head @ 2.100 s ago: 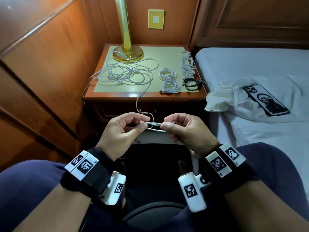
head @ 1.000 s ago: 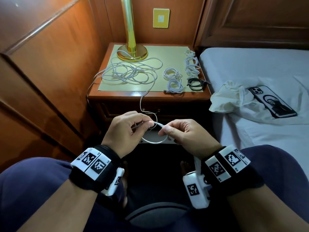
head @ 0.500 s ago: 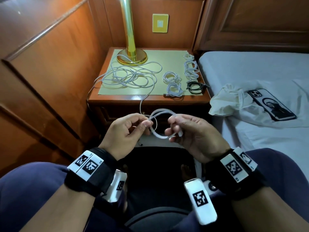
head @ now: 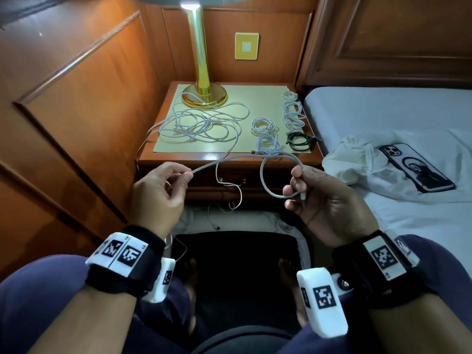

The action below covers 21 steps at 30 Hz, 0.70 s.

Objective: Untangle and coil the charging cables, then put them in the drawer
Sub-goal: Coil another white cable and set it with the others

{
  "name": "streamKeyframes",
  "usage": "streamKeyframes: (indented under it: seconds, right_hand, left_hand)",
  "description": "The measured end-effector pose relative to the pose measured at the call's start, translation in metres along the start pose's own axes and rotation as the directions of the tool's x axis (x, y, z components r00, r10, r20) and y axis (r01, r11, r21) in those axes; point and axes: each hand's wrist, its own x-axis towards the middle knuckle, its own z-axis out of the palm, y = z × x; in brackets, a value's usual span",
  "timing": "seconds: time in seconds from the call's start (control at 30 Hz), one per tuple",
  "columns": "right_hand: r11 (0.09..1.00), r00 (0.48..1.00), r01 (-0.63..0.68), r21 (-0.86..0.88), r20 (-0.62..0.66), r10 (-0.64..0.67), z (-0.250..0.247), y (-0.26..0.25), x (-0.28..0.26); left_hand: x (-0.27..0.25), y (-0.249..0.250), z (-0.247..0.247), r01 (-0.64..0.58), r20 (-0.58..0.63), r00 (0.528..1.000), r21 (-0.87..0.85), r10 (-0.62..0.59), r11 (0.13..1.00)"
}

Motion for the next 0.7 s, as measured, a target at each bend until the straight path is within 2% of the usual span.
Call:
streamKeyframes:
  seconds: [0.1,0.23,0.33,0.5,0.6,0.7]
  right_hand:
    - [0.994,0.998,0.060,-0.093,-0.028,-0.063,0.000,0.004,0.002]
    - [0.924,0.984,0.153,-0.351,-0.032,-0.175,0.000,0.015,0.002]
    - [0.839,0.978,0.193,-0.509,0.029,-0.207,0.005,0.021,0.001]
    - [0.789,0.987,0.162,-0.593,0.092,-0.134,0.011,0.028,0.002]
    - [0.756,0.991,0.130,-0.642,0.068,-0.113,0.012,0.033,0.005]
    - [0.720,0.990,0.142,-0.679,0.100,-0.101,0.012,0.036,0.006]
  left_hand:
    - [-0.010,0.014,0.008,-0.141,0.070,0.988,0.094,0.135,0.985]
    - [-0.024,0.021,0.020,-0.292,0.251,0.931,0.073,0.266,0.953]
    - [-0.033,0.023,0.027,-0.329,0.354,0.887,0.031,0.298,0.944]
    - [-0.041,0.031,0.032,-0.356,0.441,0.824,-0.084,0.355,0.931]
    - [-0.041,0.036,0.030,-0.354,0.450,0.812,-0.128,0.373,0.926]
    - [-0.040,0.037,0.028,-0.361,0.424,0.815,-0.165,0.396,0.918]
